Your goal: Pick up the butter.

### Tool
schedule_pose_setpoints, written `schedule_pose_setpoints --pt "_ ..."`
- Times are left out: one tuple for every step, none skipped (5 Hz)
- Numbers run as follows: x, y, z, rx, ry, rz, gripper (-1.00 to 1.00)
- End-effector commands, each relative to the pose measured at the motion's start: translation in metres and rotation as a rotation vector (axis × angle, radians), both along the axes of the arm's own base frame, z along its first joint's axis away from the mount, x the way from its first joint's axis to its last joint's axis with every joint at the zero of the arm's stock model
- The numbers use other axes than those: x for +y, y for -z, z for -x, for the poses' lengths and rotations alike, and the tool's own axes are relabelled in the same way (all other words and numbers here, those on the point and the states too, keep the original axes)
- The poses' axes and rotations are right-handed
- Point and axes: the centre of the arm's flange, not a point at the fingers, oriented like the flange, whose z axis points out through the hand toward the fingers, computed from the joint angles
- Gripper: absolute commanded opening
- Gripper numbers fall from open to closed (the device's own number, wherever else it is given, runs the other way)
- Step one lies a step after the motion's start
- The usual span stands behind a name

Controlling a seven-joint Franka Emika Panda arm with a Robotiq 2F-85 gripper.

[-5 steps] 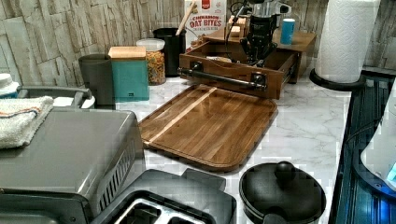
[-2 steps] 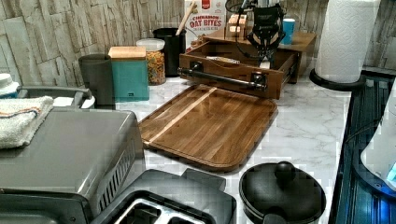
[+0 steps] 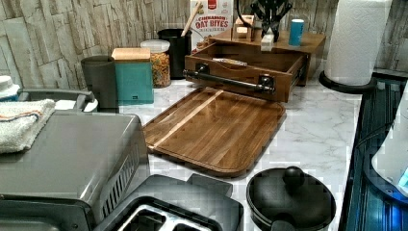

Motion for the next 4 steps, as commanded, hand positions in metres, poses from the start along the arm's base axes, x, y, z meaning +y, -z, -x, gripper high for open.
schedule_pose_setpoints --pt "0.168 -0.131 -0.080 -0.198 0.080 -0.005 -1.00" --pt "0.198 -0.131 -0.081 -0.209 0.090 -0.055 -1.00" --pt "0.200 -0.136 -0.077 -0.193 0.094 -0.102 -1.00" --pt "0.200 -0.136 -0.077 -0.193 0.094 -0.102 -1.00"
